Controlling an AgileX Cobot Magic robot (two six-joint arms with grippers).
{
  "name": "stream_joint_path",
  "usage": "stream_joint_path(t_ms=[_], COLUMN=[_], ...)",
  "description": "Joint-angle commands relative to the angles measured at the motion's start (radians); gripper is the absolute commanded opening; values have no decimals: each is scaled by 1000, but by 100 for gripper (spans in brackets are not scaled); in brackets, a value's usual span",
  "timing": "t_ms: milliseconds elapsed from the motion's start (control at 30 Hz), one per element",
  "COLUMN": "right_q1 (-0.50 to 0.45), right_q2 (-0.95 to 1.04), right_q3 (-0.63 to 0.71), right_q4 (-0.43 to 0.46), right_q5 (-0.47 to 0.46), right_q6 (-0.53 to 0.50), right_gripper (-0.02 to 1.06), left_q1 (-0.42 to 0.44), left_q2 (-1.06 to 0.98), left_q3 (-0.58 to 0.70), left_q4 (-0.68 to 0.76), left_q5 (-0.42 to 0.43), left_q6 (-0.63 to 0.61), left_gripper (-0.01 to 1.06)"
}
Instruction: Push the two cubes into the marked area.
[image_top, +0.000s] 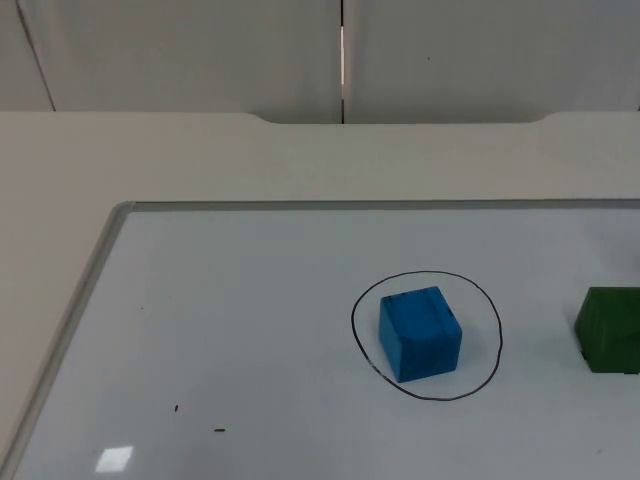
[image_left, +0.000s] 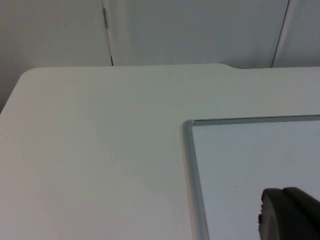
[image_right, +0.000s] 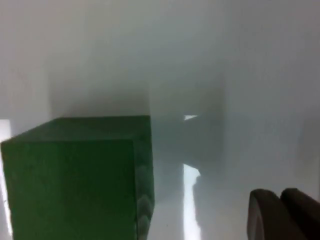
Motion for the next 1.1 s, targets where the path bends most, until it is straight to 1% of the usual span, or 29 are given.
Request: stream_joint_path(t_ms=[0, 200, 267, 333, 400, 467, 933, 1067], right_q1=[-4, 44, 75, 103, 107, 107, 127, 127], right_q2=[23, 60, 73, 82, 84, 84, 84, 84], right_q3=[-4, -4, -4, -4, -4, -4, -4, -4], right_q4=[22, 40, 40, 40, 40, 40, 65, 69], right_q5=[-24, -68, -100, -136, -145, -150, -152, -132], right_q6=[0, -8, -8, 15, 24, 38, 40, 60], right_gripper=[6, 6, 5, 5, 5, 5, 5, 5], left_q1=[4, 4, 4, 4, 4, 4, 4, 4], left_q2=[-5, -5, -5, -5, -5, -5, -5, -5], left_q3=[3, 3, 3, 3, 3, 3, 3, 3], left_q4=[6, 6, 6, 6, 6, 6, 6, 6], left_q5=[-14, -14, -14, -14, -14, -14, -14, -14], left_q6=[-7, -7, -7, -7, -7, -7, -7, -7], left_gripper=[0, 0, 0, 0, 0, 0, 0, 0])
